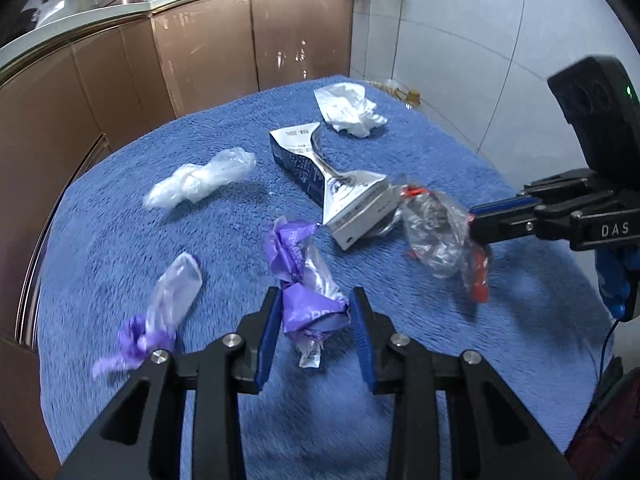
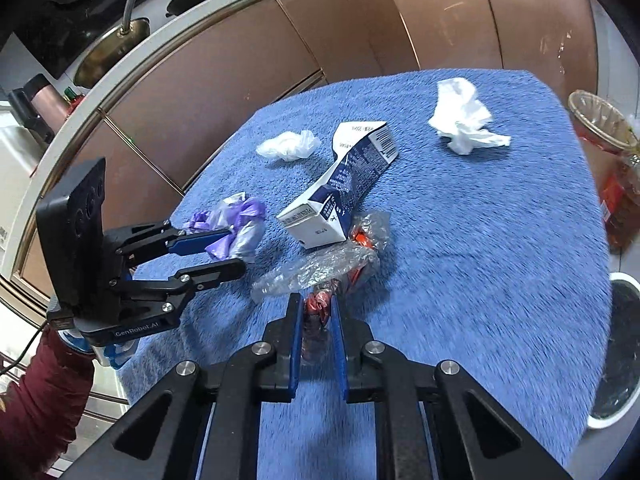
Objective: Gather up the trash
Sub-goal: 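Carry both wrappers over the bin and open both grippers to drop them, then move both open grippers back from the bin to the towel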
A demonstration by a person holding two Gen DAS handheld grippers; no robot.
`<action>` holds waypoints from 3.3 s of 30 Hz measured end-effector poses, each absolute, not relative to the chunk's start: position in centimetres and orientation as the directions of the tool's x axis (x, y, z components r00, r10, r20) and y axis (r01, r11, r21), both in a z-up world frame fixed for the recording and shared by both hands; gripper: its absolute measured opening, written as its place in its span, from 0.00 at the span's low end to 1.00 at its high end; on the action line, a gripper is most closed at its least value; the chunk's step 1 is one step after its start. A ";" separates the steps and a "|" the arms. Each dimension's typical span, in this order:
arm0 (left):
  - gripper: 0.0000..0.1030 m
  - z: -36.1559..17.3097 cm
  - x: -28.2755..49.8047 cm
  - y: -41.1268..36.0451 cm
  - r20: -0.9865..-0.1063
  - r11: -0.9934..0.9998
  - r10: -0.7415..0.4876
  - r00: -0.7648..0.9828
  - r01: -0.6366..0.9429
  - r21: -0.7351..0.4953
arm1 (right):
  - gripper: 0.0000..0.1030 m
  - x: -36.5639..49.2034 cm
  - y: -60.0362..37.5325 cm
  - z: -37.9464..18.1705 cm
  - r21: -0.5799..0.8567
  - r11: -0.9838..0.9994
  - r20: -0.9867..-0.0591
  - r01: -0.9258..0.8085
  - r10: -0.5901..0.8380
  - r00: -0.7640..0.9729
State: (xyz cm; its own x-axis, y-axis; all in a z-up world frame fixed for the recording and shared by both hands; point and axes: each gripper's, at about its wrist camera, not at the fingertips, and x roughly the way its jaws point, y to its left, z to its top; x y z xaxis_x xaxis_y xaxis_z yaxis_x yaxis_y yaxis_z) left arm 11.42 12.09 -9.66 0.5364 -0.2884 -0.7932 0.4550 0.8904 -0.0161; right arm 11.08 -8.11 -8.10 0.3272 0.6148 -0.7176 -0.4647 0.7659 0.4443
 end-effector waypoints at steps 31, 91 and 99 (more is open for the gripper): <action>0.31 -0.5 9.9 -3.2 -0.647 0.817 -0.469 0.601 0.574 -0.058 | 0.13 4.7 -23.9 -0.6 0.407 0.869 -0.549 -0.281 0.478 0.686; 0.49 -4.3 18.8 -17.4 -0.674 0.826 -0.508 0.536 0.524 -0.207 | 0.52 10.6 -31.7 -6.4 0.222 0.969 -0.705 0.110 0.082 0.705; 0.57 0.2 14.7 -11.7 -0.585 0.889 -0.426 0.690 0.439 -0.129 | 0.56 7.8 -27.8 -1.1 0.154 0.988 -0.624 0.030 0.074 0.778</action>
State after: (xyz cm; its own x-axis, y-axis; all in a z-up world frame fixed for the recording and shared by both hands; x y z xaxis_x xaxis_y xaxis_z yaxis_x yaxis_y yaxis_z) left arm 14.66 -11.71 0.25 0.6900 -0.4257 -0.5853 0.4391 0.8891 -0.1290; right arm 7.82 -27.81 -1.15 0.7778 0.0740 -0.6241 0.0299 0.9876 0.1543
